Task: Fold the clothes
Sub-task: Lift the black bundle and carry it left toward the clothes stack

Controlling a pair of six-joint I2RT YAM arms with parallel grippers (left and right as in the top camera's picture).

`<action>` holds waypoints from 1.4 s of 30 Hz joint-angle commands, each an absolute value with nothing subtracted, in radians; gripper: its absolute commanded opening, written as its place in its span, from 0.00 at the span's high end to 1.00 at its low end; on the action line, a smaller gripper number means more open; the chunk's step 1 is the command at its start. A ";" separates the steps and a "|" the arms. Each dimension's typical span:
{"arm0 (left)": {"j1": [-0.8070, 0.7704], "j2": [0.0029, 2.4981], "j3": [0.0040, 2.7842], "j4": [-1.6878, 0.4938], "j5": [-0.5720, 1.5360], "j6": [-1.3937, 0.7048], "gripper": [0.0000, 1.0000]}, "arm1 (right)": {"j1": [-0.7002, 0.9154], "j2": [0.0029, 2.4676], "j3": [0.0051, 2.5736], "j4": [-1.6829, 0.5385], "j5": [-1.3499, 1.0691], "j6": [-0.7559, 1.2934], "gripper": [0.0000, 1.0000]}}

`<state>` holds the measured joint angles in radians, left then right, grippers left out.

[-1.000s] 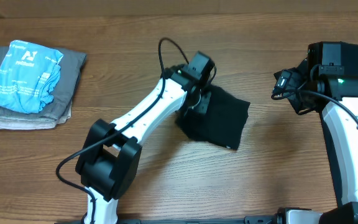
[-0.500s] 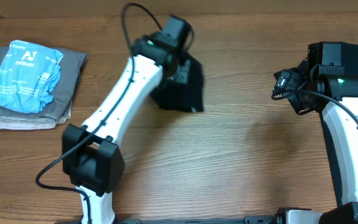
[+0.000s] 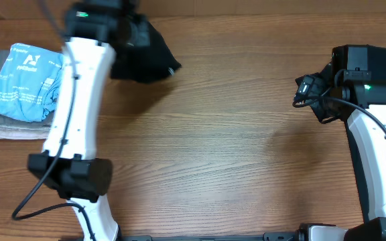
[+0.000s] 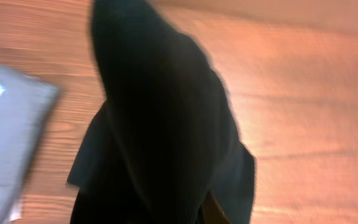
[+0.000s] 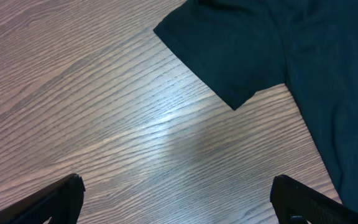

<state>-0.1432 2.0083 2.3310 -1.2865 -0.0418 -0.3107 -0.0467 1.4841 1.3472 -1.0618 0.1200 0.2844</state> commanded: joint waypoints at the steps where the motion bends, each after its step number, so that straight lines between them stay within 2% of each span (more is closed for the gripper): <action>1: -0.043 1.967 2.437 -1.312 -0.054 -0.330 0.96 | -0.050 1.478 1.355 -1.057 0.134 0.281 0.00; 5: 0.093 1.967 2.465 -1.314 0.004 -0.384 0.96 | -0.050 1.478 1.355 -1.057 0.134 0.281 0.00; 12: 0.326 1.968 2.464 -1.187 0.276 -0.427 0.96 | -0.050 1.478 1.355 -1.057 0.134 0.281 0.00; 17: 0.409 1.968 2.464 -1.155 0.276 -0.427 0.96 | -0.050 1.478 1.355 -1.057 0.134 0.281 0.00; 28: 0.454 1.990 2.453 -1.139 0.107 -0.387 0.96 | -0.050 1.478 1.355 -1.057 0.134 0.281 0.00; 42: 0.473 2.112 2.453 -1.073 0.104 -0.284 0.96 | -0.050 1.478 1.355 -1.057 0.134 0.281 0.00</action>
<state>0.4610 2.0880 2.4317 -1.0870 0.1173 -0.3325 -0.0467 1.4841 1.3472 -1.0618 0.1204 0.2840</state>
